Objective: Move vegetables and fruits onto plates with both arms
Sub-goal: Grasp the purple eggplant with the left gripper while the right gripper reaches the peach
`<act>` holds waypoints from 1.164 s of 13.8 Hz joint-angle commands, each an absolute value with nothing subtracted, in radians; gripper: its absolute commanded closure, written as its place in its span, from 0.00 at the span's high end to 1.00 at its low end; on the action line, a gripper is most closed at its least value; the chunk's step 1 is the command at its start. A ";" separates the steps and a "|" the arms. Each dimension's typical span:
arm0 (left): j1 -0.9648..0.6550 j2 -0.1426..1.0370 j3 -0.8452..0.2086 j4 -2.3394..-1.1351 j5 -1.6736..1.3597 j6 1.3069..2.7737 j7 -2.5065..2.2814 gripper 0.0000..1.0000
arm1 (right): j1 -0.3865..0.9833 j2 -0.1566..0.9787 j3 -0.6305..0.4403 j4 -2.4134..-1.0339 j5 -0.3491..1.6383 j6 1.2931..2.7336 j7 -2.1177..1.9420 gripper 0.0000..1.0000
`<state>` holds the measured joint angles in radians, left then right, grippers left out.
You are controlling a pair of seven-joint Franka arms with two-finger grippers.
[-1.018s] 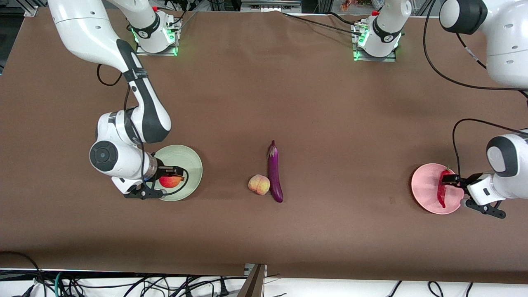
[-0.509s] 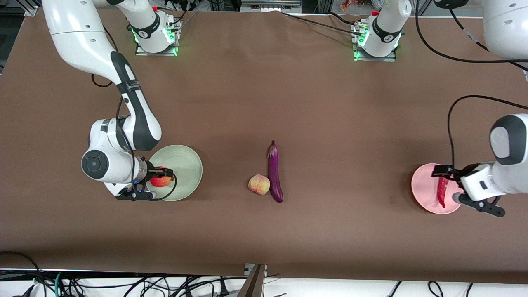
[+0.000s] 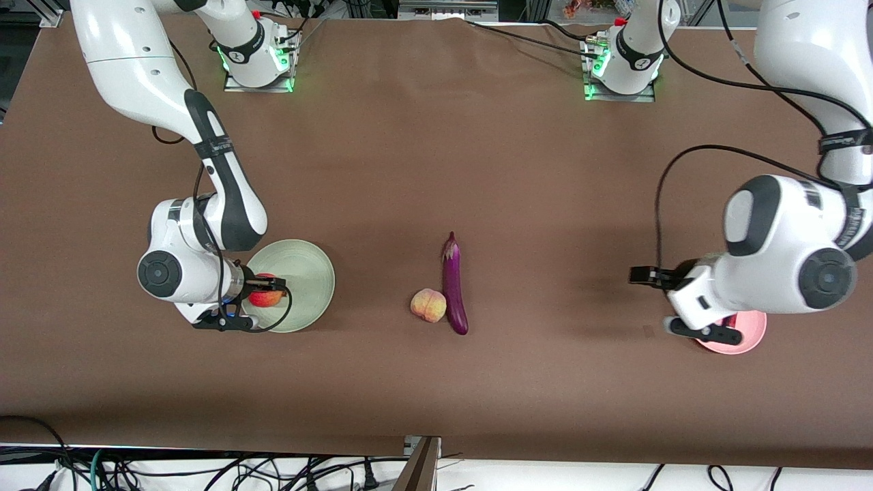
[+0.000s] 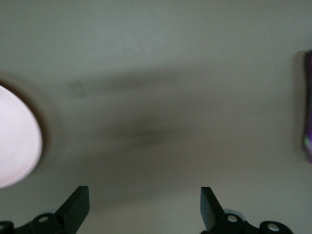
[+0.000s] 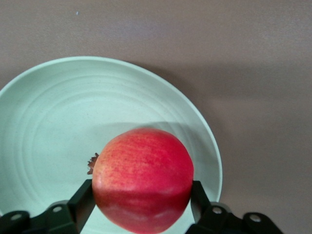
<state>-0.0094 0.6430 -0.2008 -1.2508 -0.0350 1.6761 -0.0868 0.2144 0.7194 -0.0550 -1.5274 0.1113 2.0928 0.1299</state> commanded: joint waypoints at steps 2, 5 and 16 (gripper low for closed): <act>-0.161 0.693 -0.199 -1.267 -0.049 1.776 -0.340 1.00 | 0.193 0.700 -0.049 -1.517 0.095 2.088 0.085 1.00; -0.286 0.741 -0.198 -1.272 -0.081 1.900 -0.518 1.00 | 0.187 0.689 -0.048 -1.490 0.090 2.088 0.055 1.00; -0.514 0.883 -0.172 -1.305 -0.071 2.172 -0.801 1.00 | 0.271 0.690 0.003 -1.440 0.104 2.166 0.208 1.00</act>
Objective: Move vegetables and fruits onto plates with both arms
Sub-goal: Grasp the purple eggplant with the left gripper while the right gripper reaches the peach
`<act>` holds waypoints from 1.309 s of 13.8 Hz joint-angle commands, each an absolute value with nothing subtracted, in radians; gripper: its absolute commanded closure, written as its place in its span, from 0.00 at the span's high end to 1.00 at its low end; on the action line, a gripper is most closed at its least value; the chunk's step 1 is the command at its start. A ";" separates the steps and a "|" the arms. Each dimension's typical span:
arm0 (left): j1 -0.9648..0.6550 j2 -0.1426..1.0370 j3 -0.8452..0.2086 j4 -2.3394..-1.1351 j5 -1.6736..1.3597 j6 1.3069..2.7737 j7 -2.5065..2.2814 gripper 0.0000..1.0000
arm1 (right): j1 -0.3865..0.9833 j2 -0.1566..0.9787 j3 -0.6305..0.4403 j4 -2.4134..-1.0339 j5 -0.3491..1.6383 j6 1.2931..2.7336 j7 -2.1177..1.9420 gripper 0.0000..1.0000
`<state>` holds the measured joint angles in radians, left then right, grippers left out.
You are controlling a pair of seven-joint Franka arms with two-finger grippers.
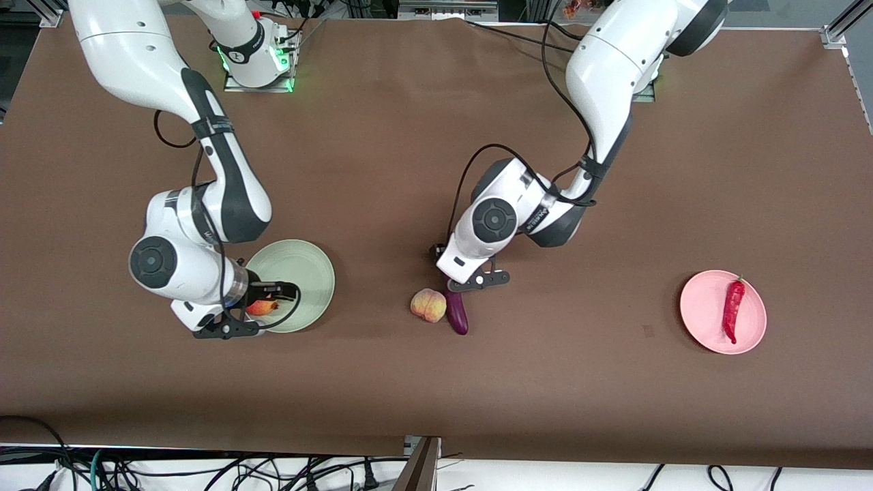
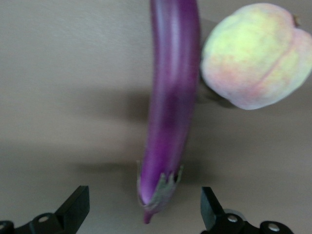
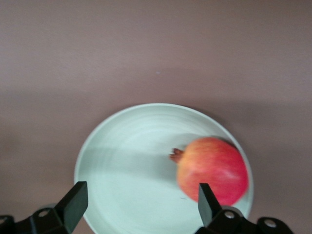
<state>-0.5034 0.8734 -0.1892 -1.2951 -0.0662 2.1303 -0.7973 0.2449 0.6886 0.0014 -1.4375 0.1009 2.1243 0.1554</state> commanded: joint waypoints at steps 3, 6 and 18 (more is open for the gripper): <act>-0.517 0.923 -0.170 -1.299 -0.069 2.232 -0.784 1.00 | 0.314 0.709 0.003 -1.442 0.104 2.221 0.306 1.00; -0.512 0.934 -0.170 -1.296 -0.072 2.246 -0.782 1.00 | 0.357 0.727 0.003 -1.442 0.106 2.293 0.383 0.99; -0.430 0.907 -0.172 -1.301 -0.069 2.212 -0.666 0.00 | 0.541 0.808 0.005 -1.443 0.104 2.559 0.782 0.99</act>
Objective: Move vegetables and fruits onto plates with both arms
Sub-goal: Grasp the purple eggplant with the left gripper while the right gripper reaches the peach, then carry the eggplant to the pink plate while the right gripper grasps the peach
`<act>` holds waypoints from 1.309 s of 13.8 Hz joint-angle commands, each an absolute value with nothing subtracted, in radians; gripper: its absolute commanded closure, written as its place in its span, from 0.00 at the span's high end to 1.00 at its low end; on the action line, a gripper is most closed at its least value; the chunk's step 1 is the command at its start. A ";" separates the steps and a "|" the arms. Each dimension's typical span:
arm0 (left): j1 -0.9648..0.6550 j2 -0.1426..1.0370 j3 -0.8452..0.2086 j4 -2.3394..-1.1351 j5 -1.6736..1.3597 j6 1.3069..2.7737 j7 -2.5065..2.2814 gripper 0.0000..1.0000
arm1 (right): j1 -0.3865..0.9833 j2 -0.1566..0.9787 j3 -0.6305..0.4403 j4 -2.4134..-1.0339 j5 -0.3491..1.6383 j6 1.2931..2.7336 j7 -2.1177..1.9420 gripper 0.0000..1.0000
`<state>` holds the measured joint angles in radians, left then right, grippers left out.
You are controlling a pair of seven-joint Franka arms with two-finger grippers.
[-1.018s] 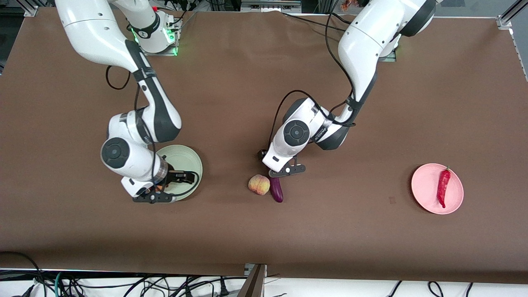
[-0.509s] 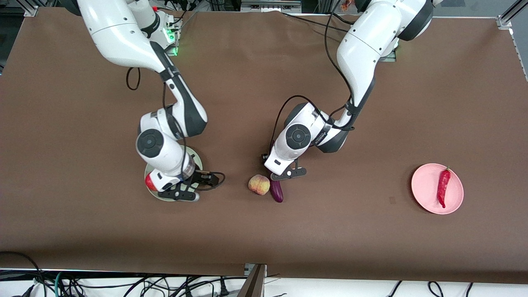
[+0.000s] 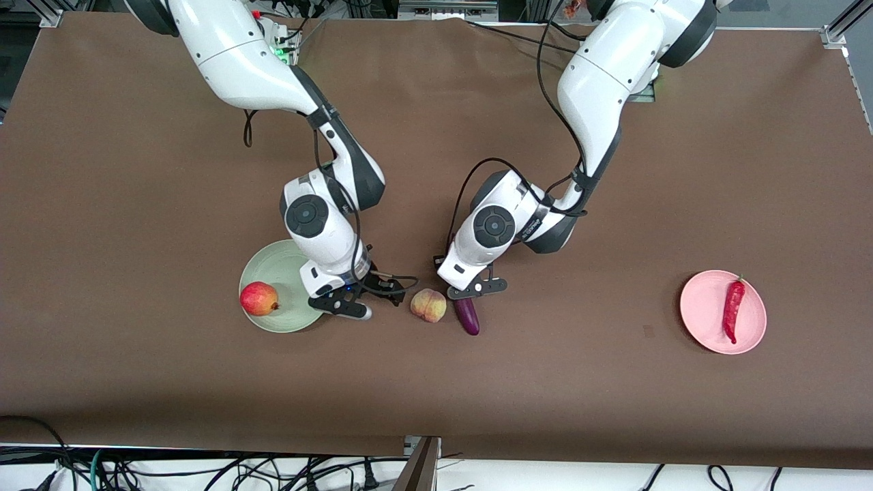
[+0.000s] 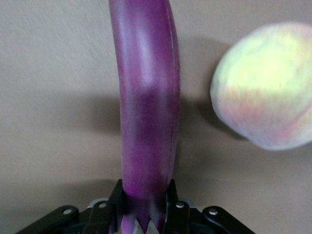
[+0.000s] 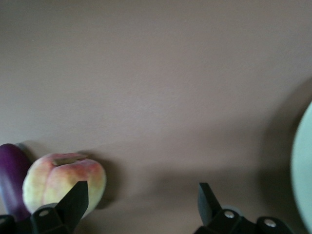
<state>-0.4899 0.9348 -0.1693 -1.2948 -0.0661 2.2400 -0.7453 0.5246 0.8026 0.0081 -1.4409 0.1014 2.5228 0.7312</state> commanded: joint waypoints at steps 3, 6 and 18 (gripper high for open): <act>-0.344 0.849 -0.170 -1.296 -0.069 2.059 -0.485 0.00 | 0.563 0.825 0.005 -1.442 0.106 2.609 0.848 0.99; -0.206 0.799 -0.170 -1.296 -0.069 1.909 -0.223 0.00 | 0.569 0.848 0.032 -1.440 0.104 2.677 0.923 1.00; 0.221 0.755 -0.147 -1.304 0.184 1.739 0.514 0.00 | 0.634 0.927 0.038 -1.411 0.098 2.803 0.996 1.00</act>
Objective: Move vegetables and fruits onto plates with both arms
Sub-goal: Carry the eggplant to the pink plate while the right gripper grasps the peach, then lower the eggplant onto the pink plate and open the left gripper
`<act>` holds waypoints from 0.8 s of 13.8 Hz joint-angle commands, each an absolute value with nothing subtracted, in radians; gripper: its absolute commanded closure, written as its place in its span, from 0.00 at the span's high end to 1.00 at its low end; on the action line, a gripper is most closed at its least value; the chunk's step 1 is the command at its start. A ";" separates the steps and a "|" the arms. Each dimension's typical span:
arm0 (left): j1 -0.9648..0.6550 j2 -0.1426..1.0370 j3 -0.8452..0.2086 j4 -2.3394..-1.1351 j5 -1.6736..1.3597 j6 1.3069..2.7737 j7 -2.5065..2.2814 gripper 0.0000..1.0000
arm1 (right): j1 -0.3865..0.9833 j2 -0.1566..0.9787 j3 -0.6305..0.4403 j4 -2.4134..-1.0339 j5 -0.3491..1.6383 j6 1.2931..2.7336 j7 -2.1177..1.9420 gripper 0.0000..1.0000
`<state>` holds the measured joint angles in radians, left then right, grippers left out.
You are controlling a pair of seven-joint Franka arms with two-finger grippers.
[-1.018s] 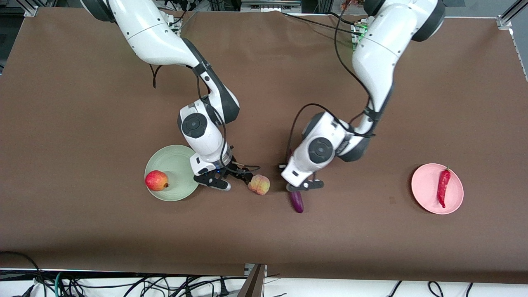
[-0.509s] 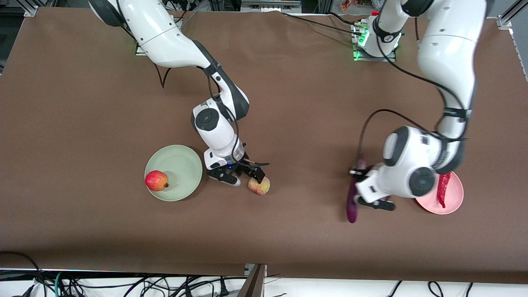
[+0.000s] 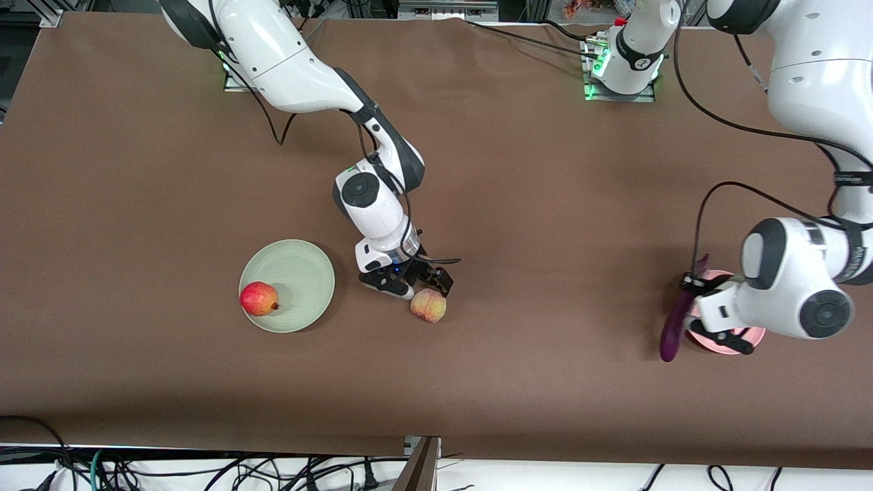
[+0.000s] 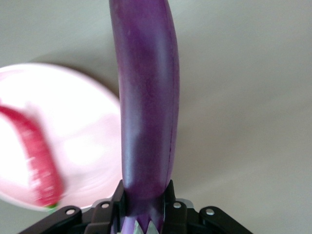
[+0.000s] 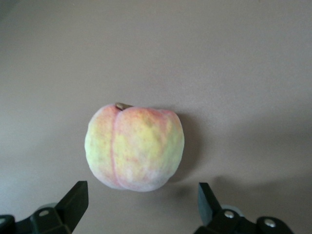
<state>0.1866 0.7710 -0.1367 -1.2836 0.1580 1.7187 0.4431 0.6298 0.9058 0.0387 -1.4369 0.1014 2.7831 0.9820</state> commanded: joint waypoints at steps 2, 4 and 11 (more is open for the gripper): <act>0.248 0.771 -0.146 -1.307 0.192 1.802 0.558 0.00 | 0.632 0.930 0.035 -1.411 0.091 2.804 0.985 0.99; 0.265 0.794 -0.146 -1.307 0.193 1.842 0.580 0.00 | 0.632 0.930 0.032 -1.411 0.091 2.804 0.980 1.00; 0.290 0.824 -0.146 -1.308 0.192 1.867 0.606 0.00 | 0.630 0.940 0.028 -1.411 0.089 2.806 0.980 0.99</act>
